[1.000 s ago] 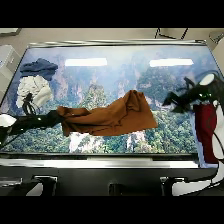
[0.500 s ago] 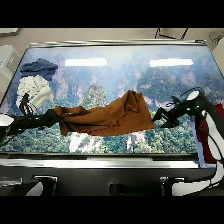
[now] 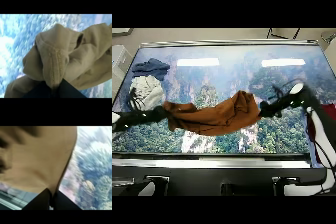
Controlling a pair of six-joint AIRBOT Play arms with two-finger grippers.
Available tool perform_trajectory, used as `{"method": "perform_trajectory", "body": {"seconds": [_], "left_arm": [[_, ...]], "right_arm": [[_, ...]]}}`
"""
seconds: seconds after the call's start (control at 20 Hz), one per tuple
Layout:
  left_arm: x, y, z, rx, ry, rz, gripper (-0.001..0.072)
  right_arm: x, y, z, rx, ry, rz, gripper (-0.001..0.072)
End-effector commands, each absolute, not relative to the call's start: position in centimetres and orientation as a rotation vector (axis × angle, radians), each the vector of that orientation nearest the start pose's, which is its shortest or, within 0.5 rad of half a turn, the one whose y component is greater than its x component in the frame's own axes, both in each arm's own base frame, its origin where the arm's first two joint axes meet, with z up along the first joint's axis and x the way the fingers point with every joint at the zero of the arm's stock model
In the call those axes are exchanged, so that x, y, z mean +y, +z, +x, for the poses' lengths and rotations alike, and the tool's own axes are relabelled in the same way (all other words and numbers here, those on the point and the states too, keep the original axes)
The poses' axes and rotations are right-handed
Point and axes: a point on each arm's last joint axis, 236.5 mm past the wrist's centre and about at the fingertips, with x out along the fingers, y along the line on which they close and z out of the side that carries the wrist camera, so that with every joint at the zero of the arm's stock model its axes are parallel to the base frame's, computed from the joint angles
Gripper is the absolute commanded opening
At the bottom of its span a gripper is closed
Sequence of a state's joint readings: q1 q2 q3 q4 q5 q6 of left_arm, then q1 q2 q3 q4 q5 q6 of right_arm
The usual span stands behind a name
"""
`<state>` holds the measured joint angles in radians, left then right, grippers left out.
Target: Fold the clothes and pants, and hang the long-sleeved shirts on hangers.
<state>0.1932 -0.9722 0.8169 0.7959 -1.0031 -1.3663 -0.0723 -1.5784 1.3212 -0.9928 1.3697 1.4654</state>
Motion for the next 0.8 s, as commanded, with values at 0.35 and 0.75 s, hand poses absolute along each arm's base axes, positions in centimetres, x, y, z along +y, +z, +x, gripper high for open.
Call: {"method": "perform_trajectory", "body": {"seconds": [0.35,0.75], "left_arm": [[-2.3,50.7,30.3,-0.012,-0.245,-0.366,0.0027],[-3.9,47.5,27.6,0.135,-0.236,-0.282,0.0027]], "right_arm": [[1.1,49.3,32.7,0.059,0.140,0.174,0.0035],[0.6,46.8,28.1,0.185,0.066,0.112,0.0036]]}}
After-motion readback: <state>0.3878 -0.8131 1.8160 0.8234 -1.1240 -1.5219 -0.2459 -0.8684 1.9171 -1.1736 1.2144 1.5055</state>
